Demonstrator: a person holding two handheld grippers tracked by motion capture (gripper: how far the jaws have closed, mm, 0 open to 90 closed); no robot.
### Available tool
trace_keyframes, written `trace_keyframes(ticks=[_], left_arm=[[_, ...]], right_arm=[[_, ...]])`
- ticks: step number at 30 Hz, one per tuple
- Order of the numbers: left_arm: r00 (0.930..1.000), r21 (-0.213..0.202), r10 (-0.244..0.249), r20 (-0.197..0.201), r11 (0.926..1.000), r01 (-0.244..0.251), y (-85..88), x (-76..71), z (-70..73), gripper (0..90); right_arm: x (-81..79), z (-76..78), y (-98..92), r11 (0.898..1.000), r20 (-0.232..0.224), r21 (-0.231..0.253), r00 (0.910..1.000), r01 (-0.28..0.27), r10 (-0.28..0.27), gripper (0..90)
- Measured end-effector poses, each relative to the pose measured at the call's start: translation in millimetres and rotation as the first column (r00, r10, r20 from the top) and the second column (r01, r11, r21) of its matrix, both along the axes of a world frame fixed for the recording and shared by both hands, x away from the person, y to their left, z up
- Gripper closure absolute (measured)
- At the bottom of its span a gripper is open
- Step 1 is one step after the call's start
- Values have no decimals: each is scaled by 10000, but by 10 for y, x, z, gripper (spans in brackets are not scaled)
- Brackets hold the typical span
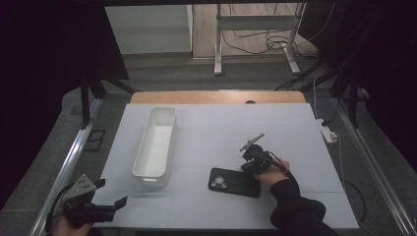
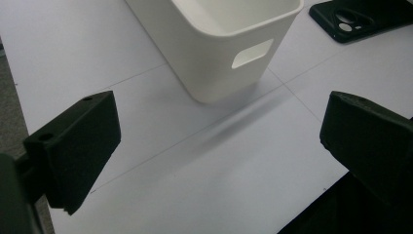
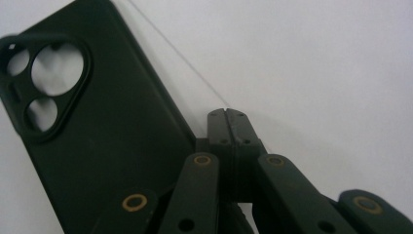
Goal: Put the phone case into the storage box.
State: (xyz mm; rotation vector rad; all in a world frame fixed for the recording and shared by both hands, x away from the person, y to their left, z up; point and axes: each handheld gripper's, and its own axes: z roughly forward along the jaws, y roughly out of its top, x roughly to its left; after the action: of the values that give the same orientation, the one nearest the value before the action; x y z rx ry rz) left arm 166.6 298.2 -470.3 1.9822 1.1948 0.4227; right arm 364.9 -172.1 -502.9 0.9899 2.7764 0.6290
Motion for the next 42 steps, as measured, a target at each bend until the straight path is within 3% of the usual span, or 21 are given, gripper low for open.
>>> trace_keyframes(ticks=[19,33,39,42], left_arm=[[10000,23,8,-27,10000,-8,-5,1,0,21],[10000,40,6,-44,10000,-5,-9,1,0,21],[10000,80,6,-39,10000,-6,-11,3,0,22],[10000,74,10,-56,10000,-10,-11,5,-1,22]], right_arm=[[-298,10,-155,9998,-243,76,9996,162,-161,894],[-535,20,-169,10000,-428,-38,9991,-71,69,895],[-586,28,-160,9997,-293,-188,9995,-139,134,882],[-580,85,-190,10000,-111,-7,9999,-2,1,834]])
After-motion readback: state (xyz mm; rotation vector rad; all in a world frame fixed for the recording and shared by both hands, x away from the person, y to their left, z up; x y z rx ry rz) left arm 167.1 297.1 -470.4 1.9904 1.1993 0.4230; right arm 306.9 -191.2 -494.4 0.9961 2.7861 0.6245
